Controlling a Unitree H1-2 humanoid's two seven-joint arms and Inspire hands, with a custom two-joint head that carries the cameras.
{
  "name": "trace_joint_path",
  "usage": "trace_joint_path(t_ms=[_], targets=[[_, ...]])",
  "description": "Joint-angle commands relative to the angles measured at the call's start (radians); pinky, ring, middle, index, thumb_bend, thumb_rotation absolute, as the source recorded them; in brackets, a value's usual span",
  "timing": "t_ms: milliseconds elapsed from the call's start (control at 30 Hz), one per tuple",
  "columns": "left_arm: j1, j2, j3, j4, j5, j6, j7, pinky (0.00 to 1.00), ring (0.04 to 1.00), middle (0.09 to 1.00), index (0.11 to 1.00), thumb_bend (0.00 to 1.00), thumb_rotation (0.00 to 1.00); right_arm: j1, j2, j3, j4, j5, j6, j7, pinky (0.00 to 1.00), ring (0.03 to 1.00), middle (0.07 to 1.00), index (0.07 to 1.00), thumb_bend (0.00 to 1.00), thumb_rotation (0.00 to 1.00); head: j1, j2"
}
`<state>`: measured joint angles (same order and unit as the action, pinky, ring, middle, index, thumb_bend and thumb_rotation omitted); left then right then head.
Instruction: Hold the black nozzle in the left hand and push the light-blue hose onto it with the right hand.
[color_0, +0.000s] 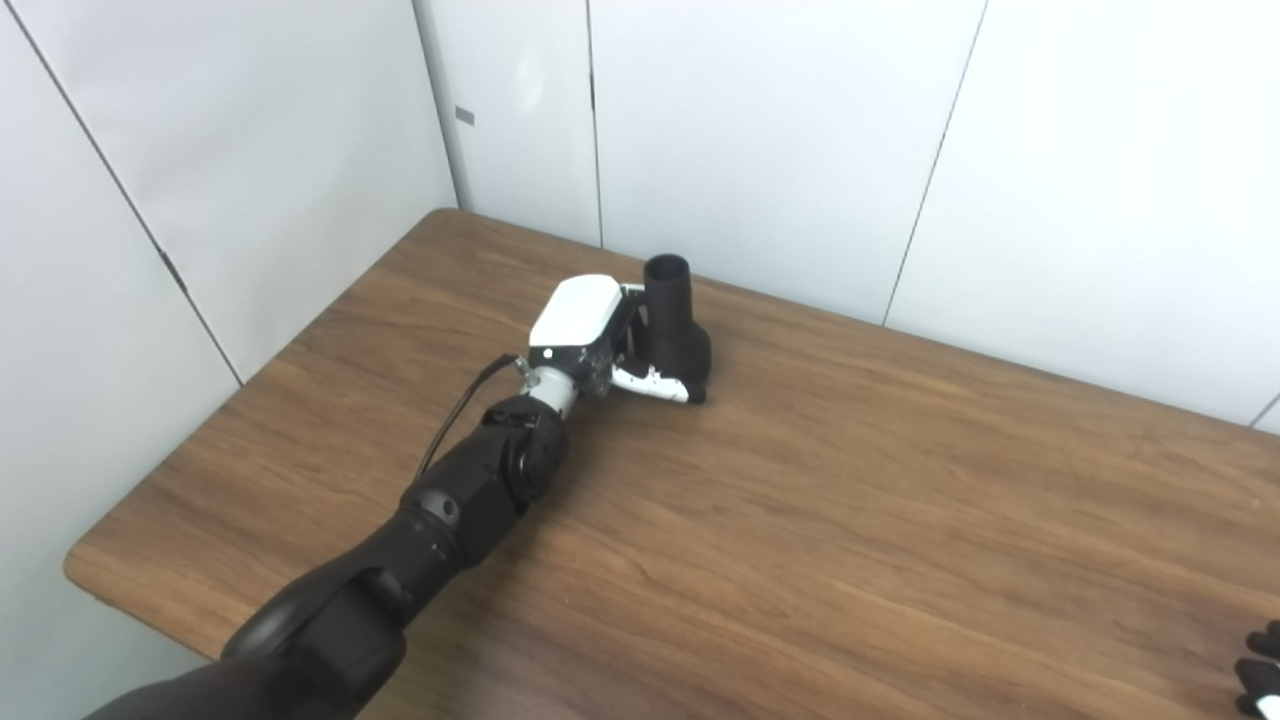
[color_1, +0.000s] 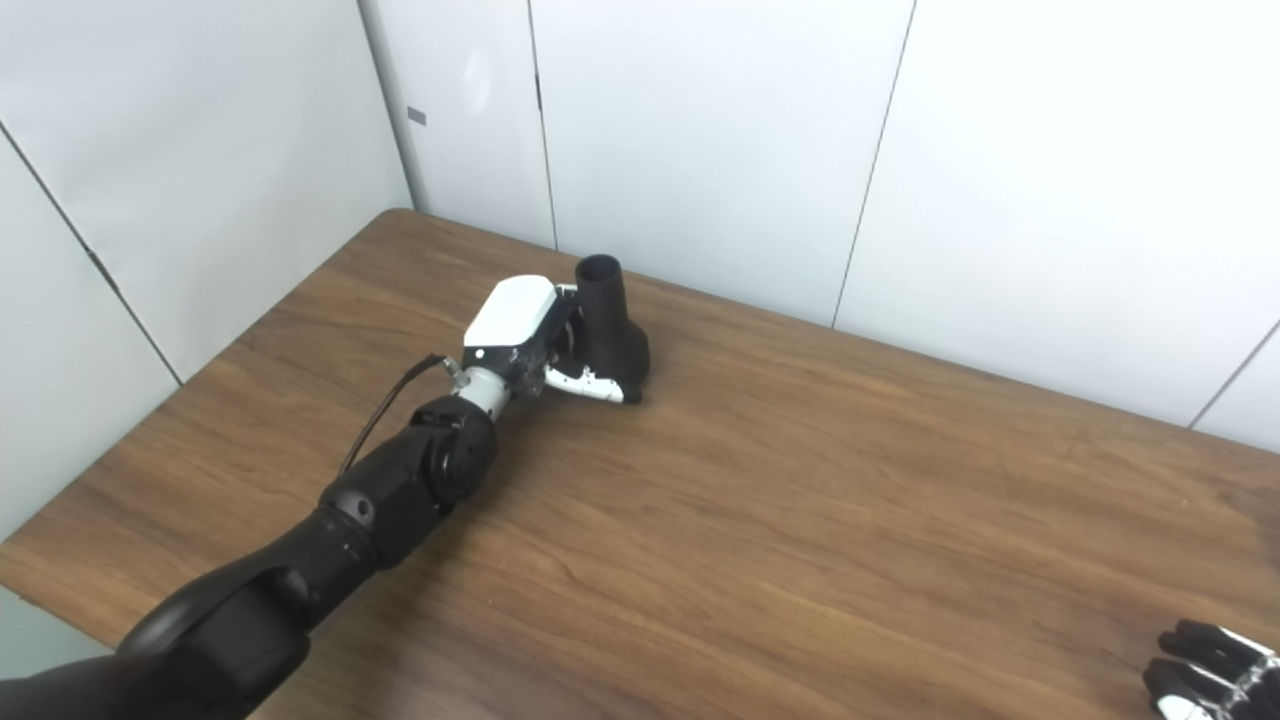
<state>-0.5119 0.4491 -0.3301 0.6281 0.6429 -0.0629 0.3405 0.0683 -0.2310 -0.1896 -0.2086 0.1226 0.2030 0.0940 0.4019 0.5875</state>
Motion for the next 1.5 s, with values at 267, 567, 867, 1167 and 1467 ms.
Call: trace_joint_path(t_ms=[267,567,867,1167,1467], targets=[[0.092,-0.049,-0.085,0.026,0.047,-0.032,-0.047,0.72,0.457,0.471,0.500,0.52,0.00,-0.003,-0.009,0.002,-0.047,0.003,-0.012,0.002,0.53,0.629,0.656,0.632,0.33,0.11,-0.030,0.007],[0.105,-0.043,-0.108,0.007,0.049,-0.087,-0.038,0.12,0.162,0.469,0.484,0.53,0.00,0.003,0.010,0.021,-0.090,-0.017,0.017,-0.011,0.57,0.658,0.679,0.651,0.29,0.02,-0.087,0.016],[0.113,-0.045,-0.158,-0.078,0.063,-0.106,-0.106,0.13,0.167,0.471,0.483,0.53,0.00,0.001,0.022,0.061,-0.134,-0.070,0.033,-0.022,0.61,0.694,0.717,0.689,0.20,0.00,-0.121,0.018],[0.118,-0.046,-0.198,-0.117,0.099,-0.131,-0.103,0.18,0.173,0.471,0.482,0.53,0.00,-0.003,0.043,0.071,-0.152,-0.099,0.051,-0.031,0.62,0.702,0.721,0.698,0.18,0.00,-0.147,0.017],[0.133,-0.065,-0.267,-0.135,0.134,-0.143,-0.103,0.08,0.108,0.156,0.484,0.52,0.04,-0.001,0.060,0.071,-0.163,-0.130,0.070,-0.052,0.63,0.706,0.721,0.700,0.21,0.00,-0.174,0.023]])
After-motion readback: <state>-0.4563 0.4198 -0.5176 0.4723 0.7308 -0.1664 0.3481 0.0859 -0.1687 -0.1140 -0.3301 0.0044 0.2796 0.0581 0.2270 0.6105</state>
